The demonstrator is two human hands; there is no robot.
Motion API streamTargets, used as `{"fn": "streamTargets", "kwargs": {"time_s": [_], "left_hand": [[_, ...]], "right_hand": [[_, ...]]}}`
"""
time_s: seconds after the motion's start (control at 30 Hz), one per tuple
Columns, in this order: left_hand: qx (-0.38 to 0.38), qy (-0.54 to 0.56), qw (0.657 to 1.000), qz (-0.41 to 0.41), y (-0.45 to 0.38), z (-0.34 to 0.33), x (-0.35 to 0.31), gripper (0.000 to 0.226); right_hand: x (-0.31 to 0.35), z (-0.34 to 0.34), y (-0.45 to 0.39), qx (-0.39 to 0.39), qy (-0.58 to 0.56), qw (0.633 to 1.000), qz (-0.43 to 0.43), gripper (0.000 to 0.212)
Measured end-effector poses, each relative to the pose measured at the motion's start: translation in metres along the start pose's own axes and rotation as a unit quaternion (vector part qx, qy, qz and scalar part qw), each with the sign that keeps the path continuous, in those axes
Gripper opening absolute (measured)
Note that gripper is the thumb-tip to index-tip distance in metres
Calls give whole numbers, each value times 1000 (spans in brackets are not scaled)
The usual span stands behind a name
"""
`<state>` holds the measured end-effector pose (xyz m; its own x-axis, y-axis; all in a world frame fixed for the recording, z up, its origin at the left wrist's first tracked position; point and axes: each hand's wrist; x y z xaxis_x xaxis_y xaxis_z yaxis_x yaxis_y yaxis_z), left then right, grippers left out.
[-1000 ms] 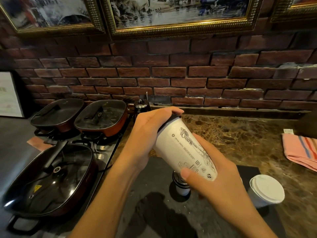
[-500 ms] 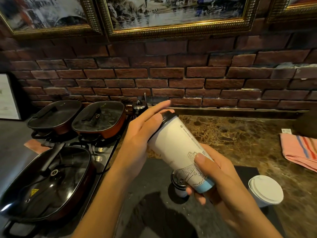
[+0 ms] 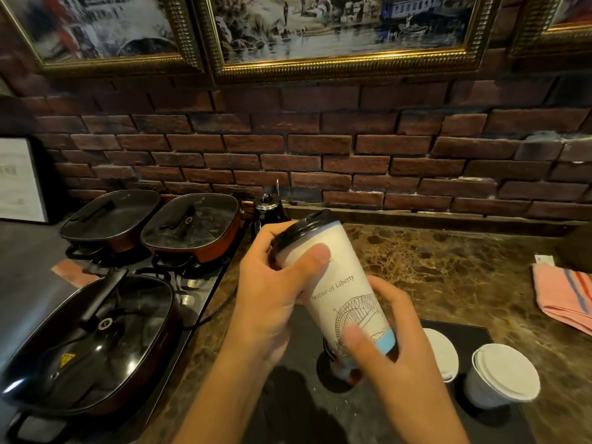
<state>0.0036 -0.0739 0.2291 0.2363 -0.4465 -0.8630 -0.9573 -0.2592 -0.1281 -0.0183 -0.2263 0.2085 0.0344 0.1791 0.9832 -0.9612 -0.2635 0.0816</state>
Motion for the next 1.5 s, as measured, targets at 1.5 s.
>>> {"fn": "streamTargets", "kwargs": {"time_s": [1.5], "left_hand": [[40, -82, 995, -41, 19, 11, -28, 58]], "right_hand": [[13, -12, 20, -6, 253, 960, 117, 88]]}}
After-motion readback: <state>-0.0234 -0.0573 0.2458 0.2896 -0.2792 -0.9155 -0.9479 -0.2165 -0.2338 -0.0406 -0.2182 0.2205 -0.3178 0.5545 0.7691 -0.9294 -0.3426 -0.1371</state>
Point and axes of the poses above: each hand's wrist, its own y-axis away from the middle knuckle, its own z-axis out of the back of the hand, x = y × z, and after that the axes turned 11 degrees about y, right-handed
